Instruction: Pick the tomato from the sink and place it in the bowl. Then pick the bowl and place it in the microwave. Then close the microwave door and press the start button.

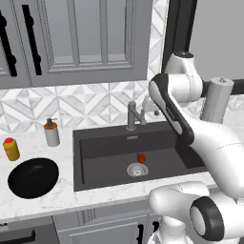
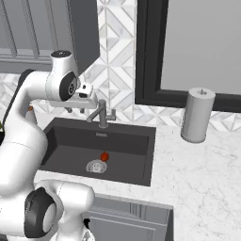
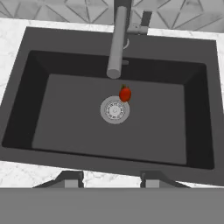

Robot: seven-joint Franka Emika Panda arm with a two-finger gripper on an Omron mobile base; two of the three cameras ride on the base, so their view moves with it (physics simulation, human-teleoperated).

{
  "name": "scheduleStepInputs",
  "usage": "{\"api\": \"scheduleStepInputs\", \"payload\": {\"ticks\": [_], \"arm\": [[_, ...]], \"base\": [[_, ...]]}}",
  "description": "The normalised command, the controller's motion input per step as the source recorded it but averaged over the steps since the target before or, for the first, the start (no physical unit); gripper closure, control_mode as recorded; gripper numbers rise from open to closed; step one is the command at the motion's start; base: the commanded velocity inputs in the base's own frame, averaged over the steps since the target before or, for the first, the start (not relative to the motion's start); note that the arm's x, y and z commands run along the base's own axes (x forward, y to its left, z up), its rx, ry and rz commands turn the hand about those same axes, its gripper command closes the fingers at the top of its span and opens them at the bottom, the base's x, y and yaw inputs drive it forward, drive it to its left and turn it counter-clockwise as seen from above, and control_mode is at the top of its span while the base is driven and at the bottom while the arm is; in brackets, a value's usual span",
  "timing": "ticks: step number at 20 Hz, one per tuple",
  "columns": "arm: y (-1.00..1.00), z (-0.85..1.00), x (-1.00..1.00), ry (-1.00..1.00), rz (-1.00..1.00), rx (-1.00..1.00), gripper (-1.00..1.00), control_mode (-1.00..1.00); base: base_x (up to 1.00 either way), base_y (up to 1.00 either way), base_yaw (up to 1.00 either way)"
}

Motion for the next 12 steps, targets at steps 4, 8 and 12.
{"api": "scheduleStepInputs", "payload": {"ticks": [4, 8, 12], "arm": [[-0.01, -0.04, -0.34, -0.01, 0.00, 0.00, -1.00, -1.00], [-0.01, -0.29, -0.81, 0.01, 0.00, -0.10, -1.00, -1.00], [-0.30, -0.26, -0.57, 0.03, 0.10, -0.10, -1.00, -1.00]], "base": [[0.00, 0.00, 0.00], [0.00, 0.00, 0.00], [0.00, 0.00, 0.00]]}}
